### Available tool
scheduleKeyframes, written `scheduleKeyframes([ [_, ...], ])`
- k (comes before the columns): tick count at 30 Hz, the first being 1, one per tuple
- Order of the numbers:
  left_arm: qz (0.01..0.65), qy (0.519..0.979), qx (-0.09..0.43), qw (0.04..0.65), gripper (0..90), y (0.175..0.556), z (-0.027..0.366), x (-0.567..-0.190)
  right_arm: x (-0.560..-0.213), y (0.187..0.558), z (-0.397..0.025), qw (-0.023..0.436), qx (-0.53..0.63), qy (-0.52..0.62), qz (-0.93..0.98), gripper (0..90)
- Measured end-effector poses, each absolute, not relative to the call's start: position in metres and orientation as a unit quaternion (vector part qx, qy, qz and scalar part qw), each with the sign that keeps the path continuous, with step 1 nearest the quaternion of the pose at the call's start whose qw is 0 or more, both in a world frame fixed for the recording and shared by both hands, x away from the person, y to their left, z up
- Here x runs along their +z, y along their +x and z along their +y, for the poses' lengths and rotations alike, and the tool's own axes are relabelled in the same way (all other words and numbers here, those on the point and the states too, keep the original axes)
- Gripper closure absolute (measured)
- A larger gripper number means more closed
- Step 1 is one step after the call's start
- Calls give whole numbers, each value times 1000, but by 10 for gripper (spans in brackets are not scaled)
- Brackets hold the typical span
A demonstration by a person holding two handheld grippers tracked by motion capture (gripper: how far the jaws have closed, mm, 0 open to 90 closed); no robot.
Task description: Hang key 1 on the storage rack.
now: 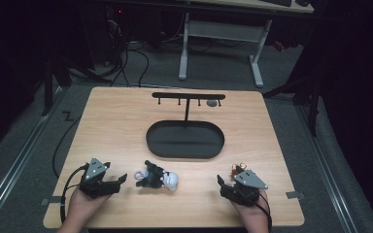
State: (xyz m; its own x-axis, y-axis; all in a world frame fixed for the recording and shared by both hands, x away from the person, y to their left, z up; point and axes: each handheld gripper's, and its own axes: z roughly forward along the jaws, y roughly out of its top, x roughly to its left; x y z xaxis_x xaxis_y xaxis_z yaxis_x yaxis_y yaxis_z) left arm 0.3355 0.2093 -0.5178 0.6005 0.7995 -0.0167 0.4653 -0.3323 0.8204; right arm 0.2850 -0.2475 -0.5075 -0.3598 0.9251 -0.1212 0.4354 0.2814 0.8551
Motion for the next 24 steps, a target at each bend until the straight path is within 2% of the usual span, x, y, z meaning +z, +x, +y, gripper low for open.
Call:
scheduleKeyframes([
  [3,395,793,199,418,225,335,209,-518,-509,288,-247,313,384,468,732,207],
  [13,386,796,200,420,228,334,211,-518,-510,287,-247,304,388,469,732,219],
  [24,388,798,209,411,199,334,211,-520,-510,289,-250,280,394,474,736,190],
])
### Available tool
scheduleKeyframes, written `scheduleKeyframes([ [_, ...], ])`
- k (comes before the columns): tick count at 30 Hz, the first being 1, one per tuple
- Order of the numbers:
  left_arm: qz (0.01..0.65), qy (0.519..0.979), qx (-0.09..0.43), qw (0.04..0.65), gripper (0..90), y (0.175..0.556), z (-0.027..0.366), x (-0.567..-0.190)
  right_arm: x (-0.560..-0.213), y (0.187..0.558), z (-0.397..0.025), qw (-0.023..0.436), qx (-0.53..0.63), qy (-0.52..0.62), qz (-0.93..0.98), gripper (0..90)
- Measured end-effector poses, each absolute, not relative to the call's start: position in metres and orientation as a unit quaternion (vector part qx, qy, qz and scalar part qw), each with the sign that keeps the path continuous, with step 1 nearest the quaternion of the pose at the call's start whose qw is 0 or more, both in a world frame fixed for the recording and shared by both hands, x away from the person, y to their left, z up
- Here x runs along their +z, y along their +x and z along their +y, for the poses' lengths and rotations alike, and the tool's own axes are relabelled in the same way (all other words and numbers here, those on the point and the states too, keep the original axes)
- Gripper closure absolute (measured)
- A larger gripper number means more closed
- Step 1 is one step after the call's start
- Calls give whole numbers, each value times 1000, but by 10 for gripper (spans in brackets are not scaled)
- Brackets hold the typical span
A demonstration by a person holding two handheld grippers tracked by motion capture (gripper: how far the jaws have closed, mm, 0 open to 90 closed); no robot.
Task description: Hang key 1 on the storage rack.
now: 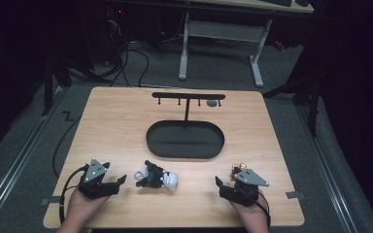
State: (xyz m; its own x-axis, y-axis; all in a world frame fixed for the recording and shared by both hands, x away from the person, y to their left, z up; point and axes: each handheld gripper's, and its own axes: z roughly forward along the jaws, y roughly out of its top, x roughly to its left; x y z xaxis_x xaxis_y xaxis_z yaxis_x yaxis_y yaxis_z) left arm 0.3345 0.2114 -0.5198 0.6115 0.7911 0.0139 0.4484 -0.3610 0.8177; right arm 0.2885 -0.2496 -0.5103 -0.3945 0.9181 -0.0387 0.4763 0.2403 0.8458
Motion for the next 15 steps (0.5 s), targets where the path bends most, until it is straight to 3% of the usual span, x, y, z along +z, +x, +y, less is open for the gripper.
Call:
scheduleKeyframes([
  [15,365,806,222,409,150,329,195,-516,-510,293,-236,285,377,452,756,120],
])
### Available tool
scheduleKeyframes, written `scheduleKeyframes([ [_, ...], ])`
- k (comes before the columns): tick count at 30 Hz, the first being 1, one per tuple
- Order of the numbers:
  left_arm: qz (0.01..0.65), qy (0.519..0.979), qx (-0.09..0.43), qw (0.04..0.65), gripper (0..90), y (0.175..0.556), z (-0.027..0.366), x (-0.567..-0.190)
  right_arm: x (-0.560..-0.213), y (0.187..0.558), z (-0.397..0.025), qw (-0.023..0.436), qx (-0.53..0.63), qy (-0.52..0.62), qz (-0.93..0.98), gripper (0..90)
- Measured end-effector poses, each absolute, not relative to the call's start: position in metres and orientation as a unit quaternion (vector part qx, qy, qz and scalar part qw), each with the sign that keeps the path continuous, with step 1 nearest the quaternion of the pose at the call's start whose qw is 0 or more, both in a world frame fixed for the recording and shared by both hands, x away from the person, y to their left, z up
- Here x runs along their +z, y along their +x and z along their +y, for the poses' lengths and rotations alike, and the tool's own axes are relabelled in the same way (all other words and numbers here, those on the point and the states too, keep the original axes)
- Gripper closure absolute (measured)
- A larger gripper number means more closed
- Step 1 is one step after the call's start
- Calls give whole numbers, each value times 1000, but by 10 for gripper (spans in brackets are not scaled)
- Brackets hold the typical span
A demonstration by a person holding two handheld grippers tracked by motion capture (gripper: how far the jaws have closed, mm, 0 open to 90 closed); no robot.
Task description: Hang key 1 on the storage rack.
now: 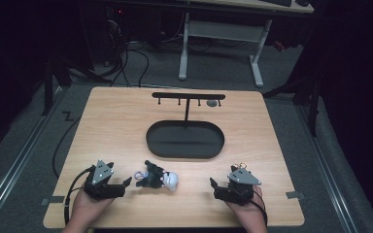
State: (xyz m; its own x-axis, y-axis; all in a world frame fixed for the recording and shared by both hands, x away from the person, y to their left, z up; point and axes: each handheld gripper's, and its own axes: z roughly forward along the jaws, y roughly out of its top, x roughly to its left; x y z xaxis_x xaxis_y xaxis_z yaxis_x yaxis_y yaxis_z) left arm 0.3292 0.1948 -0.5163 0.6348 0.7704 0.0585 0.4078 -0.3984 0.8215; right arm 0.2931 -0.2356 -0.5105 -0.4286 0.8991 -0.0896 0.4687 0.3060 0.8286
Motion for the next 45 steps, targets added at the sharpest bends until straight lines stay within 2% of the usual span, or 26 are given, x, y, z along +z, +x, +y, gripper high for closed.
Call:
scheduleKeyframes([
  [6,338,812,223,421,154,330,193,-515,-507,299,-235,279,355,468,760,121],
  [17,338,809,213,432,153,327,202,-514,-508,306,-230,260,343,481,764,152],
  [35,314,818,218,430,155,328,194,-514,-506,308,-221,202,281,497,796,208],
  [45,307,818,217,436,155,327,193,-512,-494,315,-218,174,217,498,821,225],
])
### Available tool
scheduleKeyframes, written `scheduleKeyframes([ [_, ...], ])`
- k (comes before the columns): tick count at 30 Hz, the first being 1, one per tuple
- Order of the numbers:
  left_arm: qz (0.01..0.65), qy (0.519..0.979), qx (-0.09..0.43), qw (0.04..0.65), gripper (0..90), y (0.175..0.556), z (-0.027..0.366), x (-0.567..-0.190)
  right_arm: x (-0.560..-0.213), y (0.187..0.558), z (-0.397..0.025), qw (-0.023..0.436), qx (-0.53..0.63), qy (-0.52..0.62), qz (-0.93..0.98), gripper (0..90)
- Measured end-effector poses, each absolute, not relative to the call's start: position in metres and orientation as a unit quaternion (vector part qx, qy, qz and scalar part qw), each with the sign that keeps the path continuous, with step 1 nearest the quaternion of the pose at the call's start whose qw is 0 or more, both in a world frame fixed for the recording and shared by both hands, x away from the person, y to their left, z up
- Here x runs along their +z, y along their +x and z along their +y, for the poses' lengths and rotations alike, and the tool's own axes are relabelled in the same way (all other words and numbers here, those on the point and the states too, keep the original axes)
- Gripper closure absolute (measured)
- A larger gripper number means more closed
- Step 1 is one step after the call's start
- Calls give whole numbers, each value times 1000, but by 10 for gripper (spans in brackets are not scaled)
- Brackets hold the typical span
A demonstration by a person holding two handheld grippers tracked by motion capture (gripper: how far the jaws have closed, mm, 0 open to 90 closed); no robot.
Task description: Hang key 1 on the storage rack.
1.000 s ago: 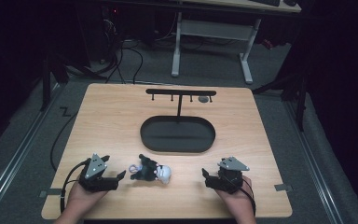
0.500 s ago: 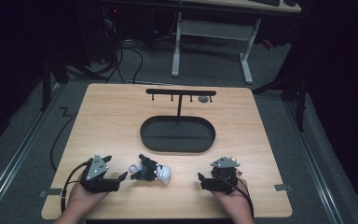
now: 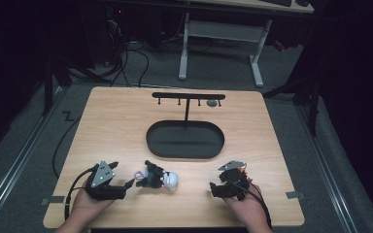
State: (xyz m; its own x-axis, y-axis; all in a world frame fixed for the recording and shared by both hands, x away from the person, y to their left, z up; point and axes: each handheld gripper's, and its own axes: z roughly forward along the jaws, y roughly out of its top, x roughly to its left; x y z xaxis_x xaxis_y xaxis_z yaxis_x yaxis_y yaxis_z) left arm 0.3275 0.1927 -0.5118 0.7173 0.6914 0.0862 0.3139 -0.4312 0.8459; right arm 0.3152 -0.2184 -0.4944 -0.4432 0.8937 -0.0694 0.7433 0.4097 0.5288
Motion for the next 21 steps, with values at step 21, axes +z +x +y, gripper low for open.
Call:
scheduleKeyframes([
  [21,301,821,207,439,156,326,192,-510,-478,327,-207,84,116,489,860,210],
])
